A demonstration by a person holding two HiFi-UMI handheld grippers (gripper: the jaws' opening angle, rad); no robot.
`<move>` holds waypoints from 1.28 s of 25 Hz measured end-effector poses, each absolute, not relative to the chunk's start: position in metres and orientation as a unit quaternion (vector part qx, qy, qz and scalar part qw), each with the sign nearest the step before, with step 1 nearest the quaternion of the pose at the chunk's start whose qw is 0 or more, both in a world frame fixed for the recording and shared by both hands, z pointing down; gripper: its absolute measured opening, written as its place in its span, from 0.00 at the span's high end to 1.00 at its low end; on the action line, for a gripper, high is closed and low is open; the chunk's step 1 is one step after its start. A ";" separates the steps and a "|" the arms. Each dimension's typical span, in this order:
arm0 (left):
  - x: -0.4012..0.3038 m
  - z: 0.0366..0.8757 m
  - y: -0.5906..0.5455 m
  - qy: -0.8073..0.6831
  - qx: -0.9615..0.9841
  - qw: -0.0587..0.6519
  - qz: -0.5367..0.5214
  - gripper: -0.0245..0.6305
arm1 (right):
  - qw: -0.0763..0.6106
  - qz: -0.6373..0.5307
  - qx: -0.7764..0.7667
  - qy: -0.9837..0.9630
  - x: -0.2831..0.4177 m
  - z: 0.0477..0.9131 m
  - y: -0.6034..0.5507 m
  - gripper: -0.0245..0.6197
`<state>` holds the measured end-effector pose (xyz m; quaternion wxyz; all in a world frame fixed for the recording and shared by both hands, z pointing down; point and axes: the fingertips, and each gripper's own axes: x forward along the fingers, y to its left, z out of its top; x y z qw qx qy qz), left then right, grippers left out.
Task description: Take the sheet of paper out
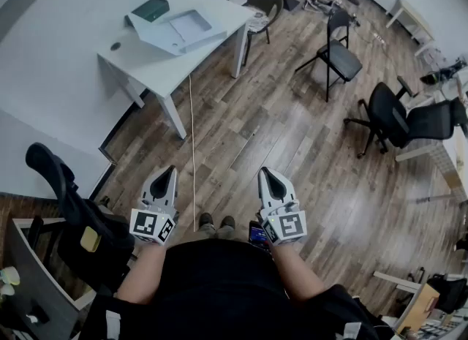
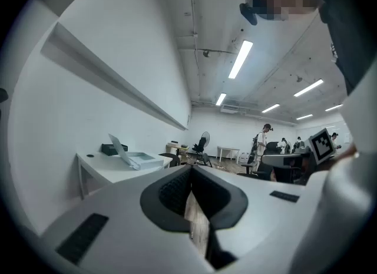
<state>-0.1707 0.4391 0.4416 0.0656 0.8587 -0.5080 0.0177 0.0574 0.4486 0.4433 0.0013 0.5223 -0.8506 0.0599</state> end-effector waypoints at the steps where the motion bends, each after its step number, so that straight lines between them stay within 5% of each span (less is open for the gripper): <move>1: -0.169 0.440 0.440 -0.507 0.859 0.064 0.017 0.96 | 0.005 0.059 0.519 -0.853 0.058 0.444 0.450 0.95; 32: -0.124 0.432 0.452 -0.481 0.874 0.054 0.034 0.96 | -0.005 0.079 0.508 -0.857 0.119 0.458 0.464 0.95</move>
